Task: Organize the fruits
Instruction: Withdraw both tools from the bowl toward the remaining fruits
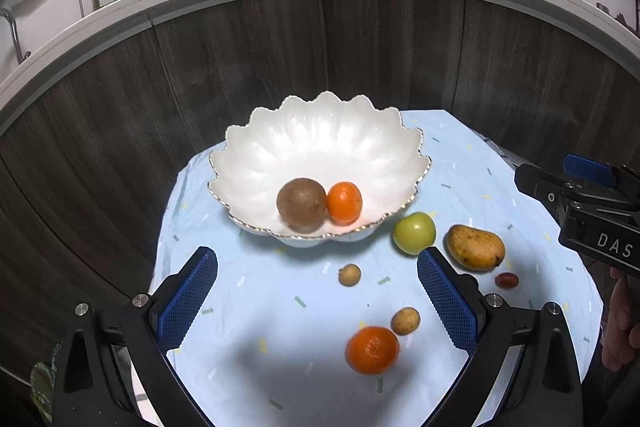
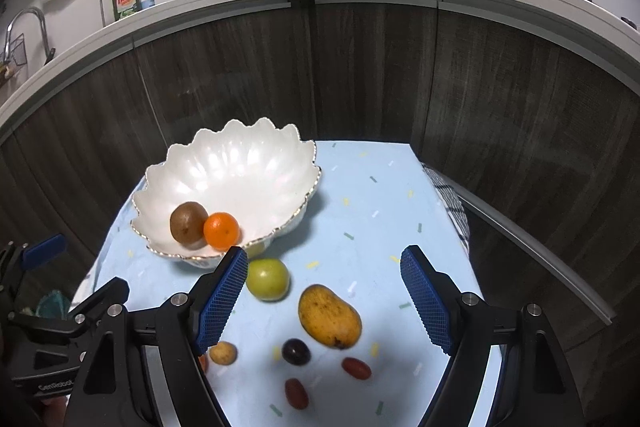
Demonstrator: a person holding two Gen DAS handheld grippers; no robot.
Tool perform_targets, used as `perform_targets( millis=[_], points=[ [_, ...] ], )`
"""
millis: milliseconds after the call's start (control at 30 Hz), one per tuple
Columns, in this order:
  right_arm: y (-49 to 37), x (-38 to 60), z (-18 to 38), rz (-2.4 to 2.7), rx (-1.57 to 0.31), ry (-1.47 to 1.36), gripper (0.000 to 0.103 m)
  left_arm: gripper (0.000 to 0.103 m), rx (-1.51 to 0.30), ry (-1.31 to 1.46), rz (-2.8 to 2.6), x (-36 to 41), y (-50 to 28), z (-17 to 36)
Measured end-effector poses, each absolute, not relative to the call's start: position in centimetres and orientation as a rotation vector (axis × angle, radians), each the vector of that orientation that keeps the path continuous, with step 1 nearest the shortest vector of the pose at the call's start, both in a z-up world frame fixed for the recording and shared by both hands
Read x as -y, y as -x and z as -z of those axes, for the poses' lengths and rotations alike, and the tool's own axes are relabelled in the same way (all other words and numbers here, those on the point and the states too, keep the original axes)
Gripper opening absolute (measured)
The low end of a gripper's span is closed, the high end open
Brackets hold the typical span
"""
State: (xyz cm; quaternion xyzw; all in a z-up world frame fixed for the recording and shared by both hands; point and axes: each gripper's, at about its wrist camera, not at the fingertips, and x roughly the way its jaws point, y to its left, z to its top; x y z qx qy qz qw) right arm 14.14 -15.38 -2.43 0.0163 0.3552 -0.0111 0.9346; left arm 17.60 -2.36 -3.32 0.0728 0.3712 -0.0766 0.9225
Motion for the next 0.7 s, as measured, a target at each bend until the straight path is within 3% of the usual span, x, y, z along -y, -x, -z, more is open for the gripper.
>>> perform_targets(
  millis=[700],
  points=[
    [-11.4, 14.3, 5.9, -0.011, -0.745, 0.025, 0.079, 0.101, -0.802, -0.14, 0.185, 2.1, -15.4, 7.0]
  ],
)
